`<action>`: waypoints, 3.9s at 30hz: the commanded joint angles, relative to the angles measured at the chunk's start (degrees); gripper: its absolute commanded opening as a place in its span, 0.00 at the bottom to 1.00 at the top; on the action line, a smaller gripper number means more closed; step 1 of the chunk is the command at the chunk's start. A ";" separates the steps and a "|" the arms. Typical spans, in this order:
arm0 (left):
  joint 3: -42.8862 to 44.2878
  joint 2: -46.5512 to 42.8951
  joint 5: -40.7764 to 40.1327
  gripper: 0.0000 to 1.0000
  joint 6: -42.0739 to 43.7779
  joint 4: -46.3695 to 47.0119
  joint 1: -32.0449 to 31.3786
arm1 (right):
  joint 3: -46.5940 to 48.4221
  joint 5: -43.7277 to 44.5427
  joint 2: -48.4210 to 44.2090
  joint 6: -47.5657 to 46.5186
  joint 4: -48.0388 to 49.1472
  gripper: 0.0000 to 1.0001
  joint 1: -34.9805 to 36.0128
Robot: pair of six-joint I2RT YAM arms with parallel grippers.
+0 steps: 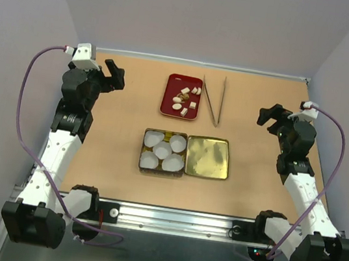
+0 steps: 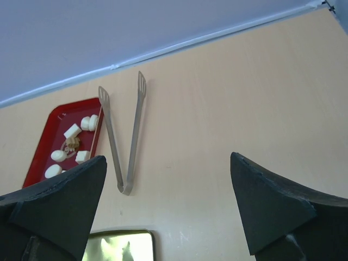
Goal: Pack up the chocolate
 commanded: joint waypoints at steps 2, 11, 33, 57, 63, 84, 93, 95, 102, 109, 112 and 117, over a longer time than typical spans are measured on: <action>2.72 -0.85 -0.65 0.99 0.58 1.16 -0.07 | 0.84 1.55 -0.55 -0.40 0.72 1.00 -0.08; 2.10 -0.77 -1.00 0.99 0.41 1.25 -0.33 | 1.37 1.38 0.06 -1.10 0.37 1.00 -0.08; 1.49 2.31 -4.87 0.99 1.64 1.07 -9.83 | 16.92 1.72 27.12 0.56 -6.22 1.00 15.21; 0.17 1.61 -4.34 0.99 1.72 2.04 -9.91 | 35.99 14.64 54.38 -3.74 -7.37 1.00 23.39; 0.26 1.43 -4.34 0.99 1.64 1.95 -9.91 | 38.89 16.84 58.86 -4.71 -7.37 1.00 23.74; 0.61 1.52 -5.57 0.99 1.46 0.98 -9.91 | 46.11 19.30 68.71 -4.88 -7.46 0.90 23.83; 0.44 1.26 -5.66 0.99 0.94 0.98 -9.91 | 43.12 20.88 64.41 -5.50 -7.37 0.63 23.83; 0.43 1.26 -5.66 0.99 0.93 1.07 -9.91 | 42.94 21.23 63.26 -5.85 -7.37 0.58 23.92; 0.26 0.99 -5.66 0.99 0.85 1.25 -9.91 | 42.51 21.32 58.25 -8.31 -7.37 0.48 23.83; 0.17 0.47 -5.66 0.99 0.76 1.34 -9.91 | 39.70 20.62 50.44 -9.28 -8.77 0.47 23.83; 0.17 0.55 -5.57 0.99 0.67 1.34 -9.91 | 38.46 20.18 46.48 -9.63 -9.65 0.46 23.83; 0.08 0.38 -5.31 0.99 0.50 1.42 -9.91 | 34.17 17.29 39.72 -10.24 -11.23 0.45 23.83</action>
